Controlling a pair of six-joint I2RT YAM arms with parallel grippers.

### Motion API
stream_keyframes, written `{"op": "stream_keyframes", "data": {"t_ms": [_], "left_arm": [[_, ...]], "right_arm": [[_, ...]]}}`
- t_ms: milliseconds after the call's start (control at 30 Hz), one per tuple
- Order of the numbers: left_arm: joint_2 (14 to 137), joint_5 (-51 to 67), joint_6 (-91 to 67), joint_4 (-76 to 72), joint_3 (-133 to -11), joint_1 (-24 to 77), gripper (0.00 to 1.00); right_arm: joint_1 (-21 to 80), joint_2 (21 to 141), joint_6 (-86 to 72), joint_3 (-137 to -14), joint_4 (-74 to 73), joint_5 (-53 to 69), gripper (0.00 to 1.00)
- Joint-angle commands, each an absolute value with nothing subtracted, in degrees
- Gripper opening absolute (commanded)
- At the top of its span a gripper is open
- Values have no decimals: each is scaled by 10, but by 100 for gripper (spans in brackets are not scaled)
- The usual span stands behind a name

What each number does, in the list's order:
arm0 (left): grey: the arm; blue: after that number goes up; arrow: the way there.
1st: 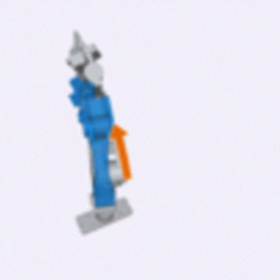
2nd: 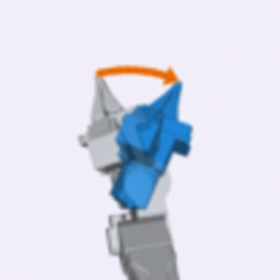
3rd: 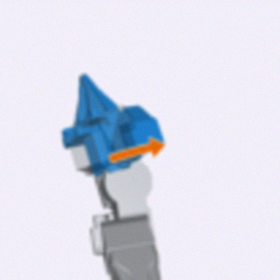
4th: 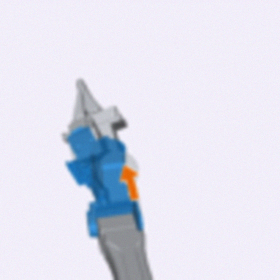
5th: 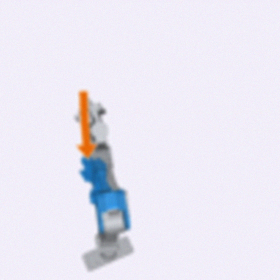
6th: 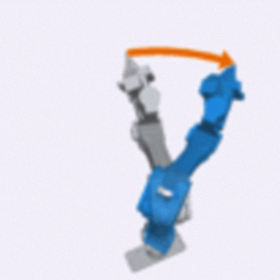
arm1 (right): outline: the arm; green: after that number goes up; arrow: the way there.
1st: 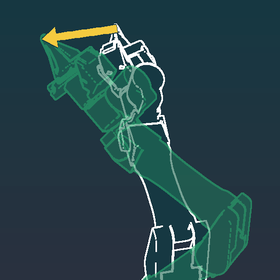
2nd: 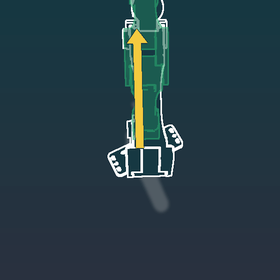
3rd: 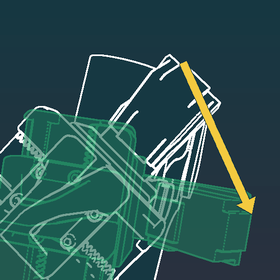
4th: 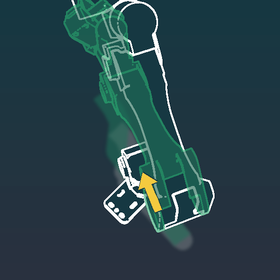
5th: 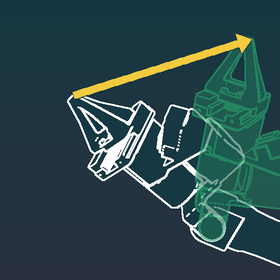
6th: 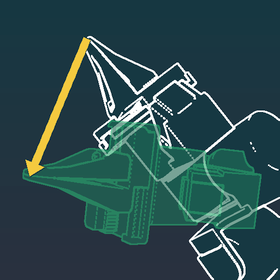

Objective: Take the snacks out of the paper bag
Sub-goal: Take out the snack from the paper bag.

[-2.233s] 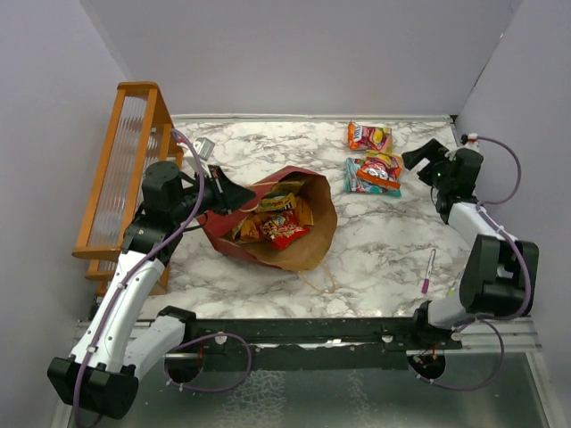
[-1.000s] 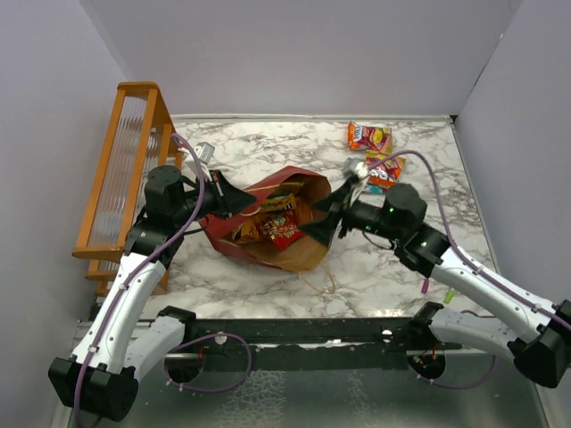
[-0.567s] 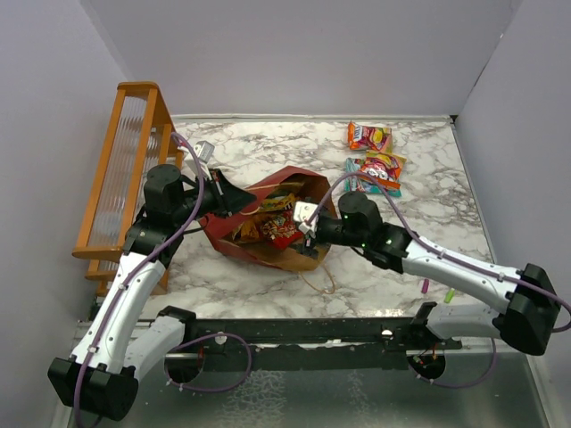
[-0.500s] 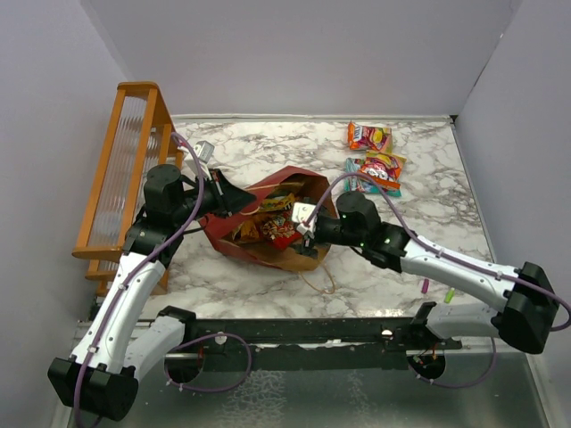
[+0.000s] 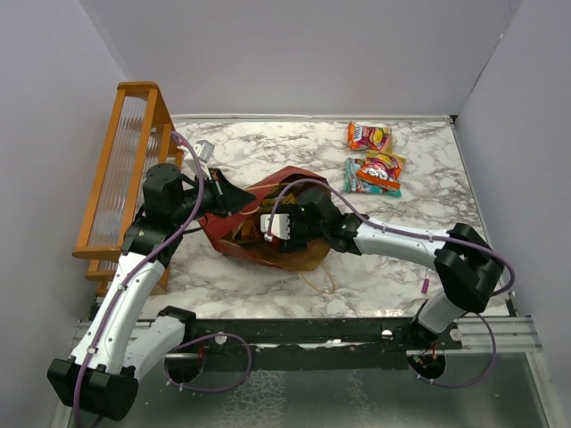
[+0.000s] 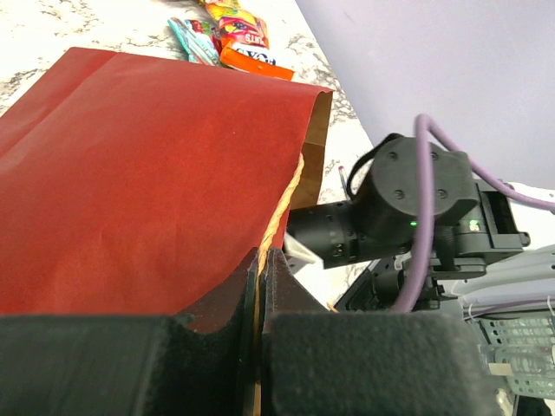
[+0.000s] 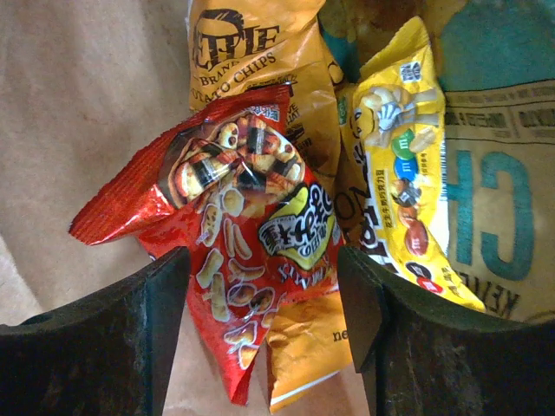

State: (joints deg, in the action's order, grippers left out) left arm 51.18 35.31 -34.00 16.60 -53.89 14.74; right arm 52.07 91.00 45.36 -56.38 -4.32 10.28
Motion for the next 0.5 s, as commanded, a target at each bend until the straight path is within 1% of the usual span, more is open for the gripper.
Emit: {"op": "stream_keyframes", "data": {"t_ms": [0, 200, 300, 367, 467], "left_arm": [[508, 344, -331, 173, -556, 148, 0], [509, 341, -328, 177, -557, 147, 0], [508, 340, -328, 177, -557, 148, 0], [510, 340, -326, 176, -557, 148, 0], [511, 340, -328, 174, -555, 148, 0]], "right_arm": [[524, 943, 467, -588, -31, 96, 66], [524, 963, 465, -591, -33, 89, 51], [524, 956, 465, -589, -34, 91, 41], [524, 947, 461, -590, -36, 95, 31], [524, 932, 456, -589, -37, 108, 24]]}}
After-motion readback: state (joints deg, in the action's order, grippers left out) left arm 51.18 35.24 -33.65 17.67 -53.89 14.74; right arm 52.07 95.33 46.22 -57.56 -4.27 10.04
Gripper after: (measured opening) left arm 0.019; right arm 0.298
